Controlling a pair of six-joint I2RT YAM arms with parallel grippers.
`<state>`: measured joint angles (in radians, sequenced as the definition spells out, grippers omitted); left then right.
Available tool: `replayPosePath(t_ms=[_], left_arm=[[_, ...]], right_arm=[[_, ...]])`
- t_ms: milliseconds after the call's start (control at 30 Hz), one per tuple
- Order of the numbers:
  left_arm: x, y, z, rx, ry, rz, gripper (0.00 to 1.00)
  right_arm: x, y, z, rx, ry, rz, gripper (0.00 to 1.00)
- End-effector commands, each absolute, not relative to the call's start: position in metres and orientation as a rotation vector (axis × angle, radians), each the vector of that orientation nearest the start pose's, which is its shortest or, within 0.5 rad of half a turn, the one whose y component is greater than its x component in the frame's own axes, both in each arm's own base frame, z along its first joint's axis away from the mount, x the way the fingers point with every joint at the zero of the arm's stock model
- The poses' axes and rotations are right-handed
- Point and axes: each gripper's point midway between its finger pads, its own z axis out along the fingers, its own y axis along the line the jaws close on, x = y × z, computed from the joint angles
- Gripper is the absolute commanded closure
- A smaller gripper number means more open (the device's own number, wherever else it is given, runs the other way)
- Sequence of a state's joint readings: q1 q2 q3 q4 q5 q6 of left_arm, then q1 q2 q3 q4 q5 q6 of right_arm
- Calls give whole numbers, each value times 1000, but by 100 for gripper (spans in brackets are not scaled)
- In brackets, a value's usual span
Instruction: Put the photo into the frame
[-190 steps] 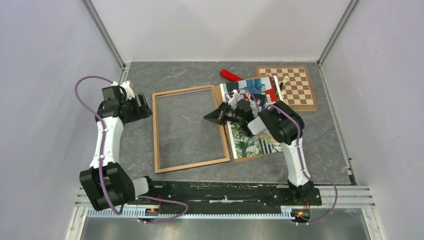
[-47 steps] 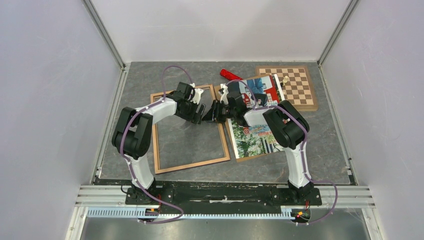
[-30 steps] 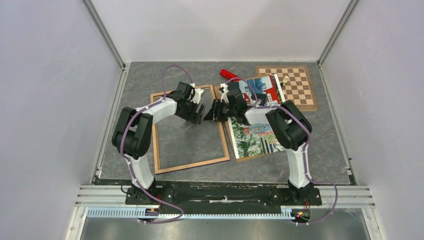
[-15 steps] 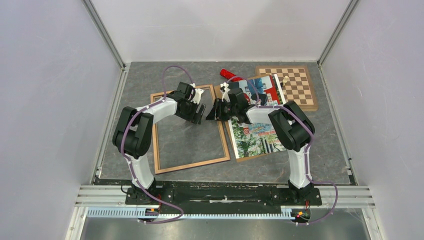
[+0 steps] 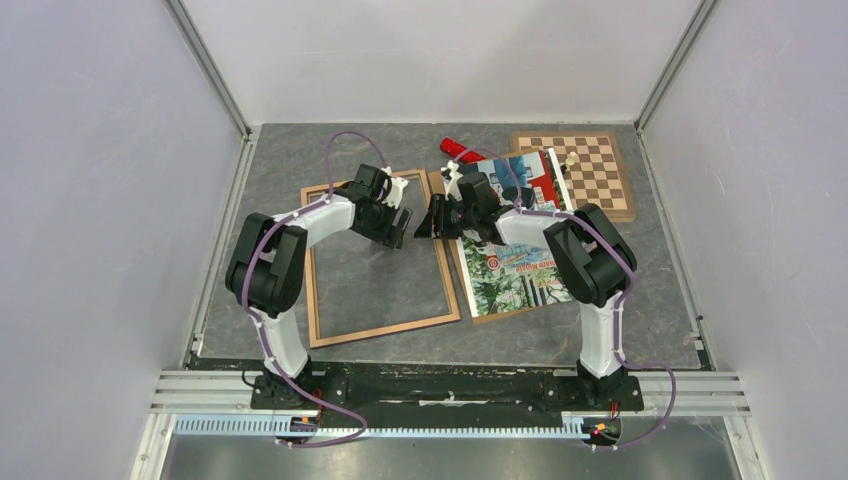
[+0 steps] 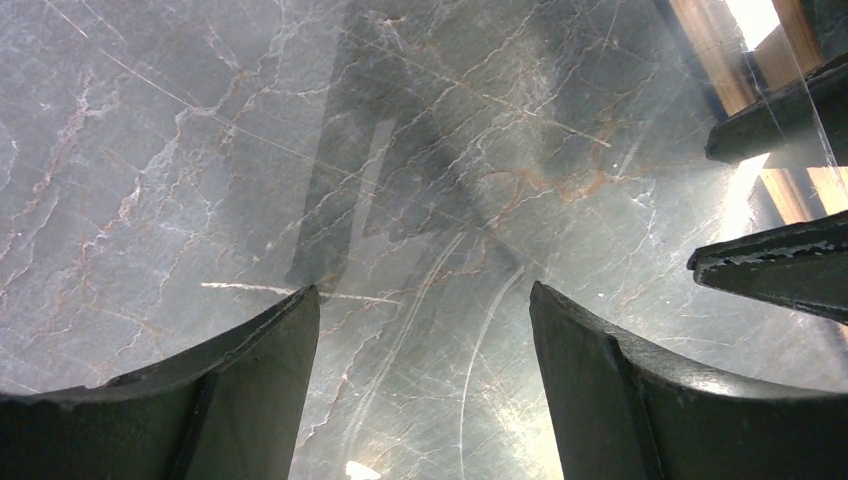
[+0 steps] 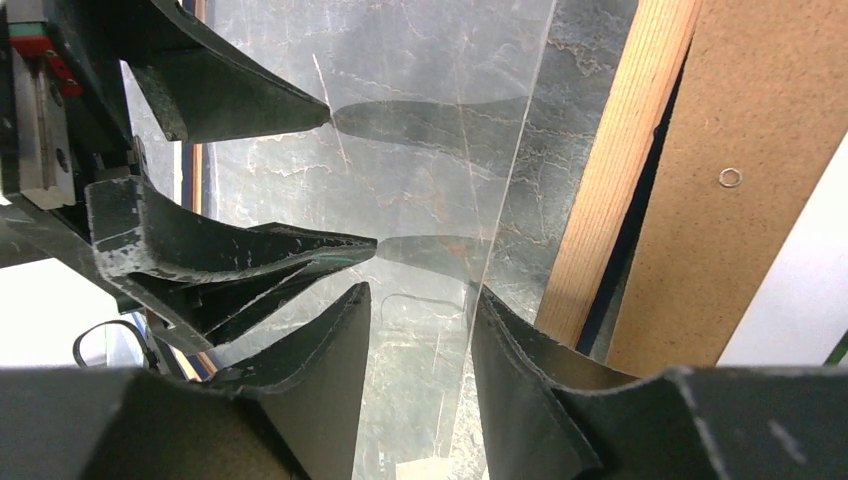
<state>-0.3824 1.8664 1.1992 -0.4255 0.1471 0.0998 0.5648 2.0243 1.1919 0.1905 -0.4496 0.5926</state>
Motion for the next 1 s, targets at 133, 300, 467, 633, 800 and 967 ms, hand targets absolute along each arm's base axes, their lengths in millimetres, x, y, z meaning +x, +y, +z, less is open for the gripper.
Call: replayPosePath(t_ms=[133, 300, 467, 633, 800, 967], left_arm=[[362, -166, 12, 731, 2623, -248, 17], [361, -166, 12, 733, 2623, -248, 17], [361, -166, 12, 735, 2625, -247, 17], [360, -167, 12, 743, 2624, -247, 17], [360, -168, 11, 747, 2625, -247, 17], [360, -167, 12, 747, 2624, -244, 17]], right_arm=[[392, 356, 108, -303, 2206, 1092, 56], [393, 353, 109, -307, 2207, 1077, 56], [394, 350, 111, -308, 2204, 1063, 56], [394, 348, 114, -309, 2202, 1057, 57], [395, 345, 117, -317, 2194, 1037, 57], [396, 343, 119, -318, 2192, 1028, 57]])
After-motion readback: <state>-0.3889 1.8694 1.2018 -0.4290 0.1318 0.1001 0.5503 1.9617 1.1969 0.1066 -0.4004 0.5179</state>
